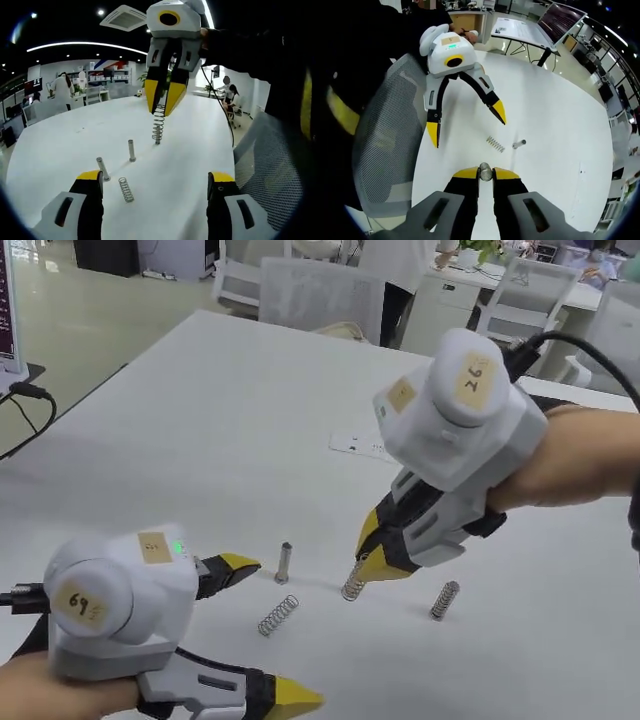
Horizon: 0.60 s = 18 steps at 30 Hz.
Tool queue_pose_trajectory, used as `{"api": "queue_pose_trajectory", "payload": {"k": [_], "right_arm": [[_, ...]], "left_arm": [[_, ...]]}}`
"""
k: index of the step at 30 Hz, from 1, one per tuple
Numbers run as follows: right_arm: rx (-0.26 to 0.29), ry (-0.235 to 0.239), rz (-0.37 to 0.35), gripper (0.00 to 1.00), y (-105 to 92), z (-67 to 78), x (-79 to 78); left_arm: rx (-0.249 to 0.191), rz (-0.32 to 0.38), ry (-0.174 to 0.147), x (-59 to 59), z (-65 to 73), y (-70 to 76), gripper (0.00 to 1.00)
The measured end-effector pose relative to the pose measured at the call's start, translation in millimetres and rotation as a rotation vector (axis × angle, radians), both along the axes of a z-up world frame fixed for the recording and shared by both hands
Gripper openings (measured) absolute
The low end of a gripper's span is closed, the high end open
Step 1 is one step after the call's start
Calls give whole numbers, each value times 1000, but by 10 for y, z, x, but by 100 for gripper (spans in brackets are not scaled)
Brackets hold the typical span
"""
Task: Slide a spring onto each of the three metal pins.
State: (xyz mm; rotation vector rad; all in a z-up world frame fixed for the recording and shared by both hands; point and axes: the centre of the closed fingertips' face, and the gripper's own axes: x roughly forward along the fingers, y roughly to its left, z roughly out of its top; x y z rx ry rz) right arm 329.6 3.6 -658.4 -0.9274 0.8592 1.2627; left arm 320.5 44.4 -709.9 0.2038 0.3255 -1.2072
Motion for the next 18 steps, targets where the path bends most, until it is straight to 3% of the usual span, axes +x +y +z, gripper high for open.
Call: {"api": "queue_pose_trajectory", "payload": {"k": [9,18], "right_arm": [[-1,-4,-22,7,-75,10,122],[-50,-31,-49,7,-199,-35,320]], "left_arm": [[-5,32,12,34,-34,127,83],[3,53,23,38,-104,220,82]]}}
